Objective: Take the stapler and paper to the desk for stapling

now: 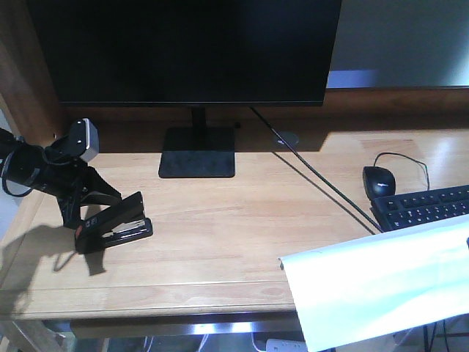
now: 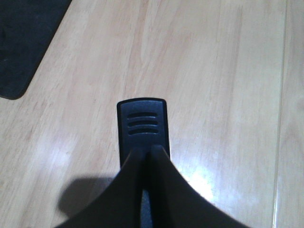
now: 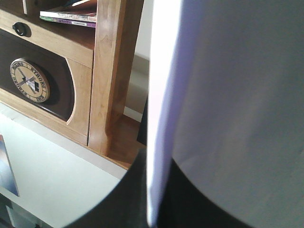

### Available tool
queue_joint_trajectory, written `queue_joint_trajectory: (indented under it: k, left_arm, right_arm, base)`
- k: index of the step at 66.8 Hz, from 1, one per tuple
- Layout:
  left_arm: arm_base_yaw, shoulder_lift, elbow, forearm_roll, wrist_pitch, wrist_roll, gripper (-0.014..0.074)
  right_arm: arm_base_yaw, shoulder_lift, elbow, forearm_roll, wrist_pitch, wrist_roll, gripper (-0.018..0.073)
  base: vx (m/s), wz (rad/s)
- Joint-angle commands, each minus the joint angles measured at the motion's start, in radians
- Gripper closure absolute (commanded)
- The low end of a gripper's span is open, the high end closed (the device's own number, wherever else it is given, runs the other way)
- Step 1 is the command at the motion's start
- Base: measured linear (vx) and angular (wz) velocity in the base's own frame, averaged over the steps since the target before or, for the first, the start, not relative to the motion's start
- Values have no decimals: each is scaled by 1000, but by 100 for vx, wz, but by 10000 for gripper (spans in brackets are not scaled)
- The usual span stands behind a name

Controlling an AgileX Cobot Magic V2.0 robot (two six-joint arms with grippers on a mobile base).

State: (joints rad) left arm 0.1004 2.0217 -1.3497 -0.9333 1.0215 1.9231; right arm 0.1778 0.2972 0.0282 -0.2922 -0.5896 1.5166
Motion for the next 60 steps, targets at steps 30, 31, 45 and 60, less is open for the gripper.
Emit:
queue_joint_trajectory:
  k: [30,31,45,60]
  left_arm:
    - [-3,-57,-25,-57,15,-12,603]
    - [-3,-57,-25,-57,16,-12,603]
    - [-3,-57,-25,-57,17,-12,603]
    - [-3,-57,-25,-57,17,-12,603]
  right_arm:
    - [2,7,2,5,-69,-5,564]
    - [2,7,2,5,-69,-5,564]
    - [2,7,2,5,-69,-5,564]
    - [2,7,2,5,-69,-5,564]
  base:
    - [0,0]
    - [0,0]
    - [0,0]
    - [0,0]
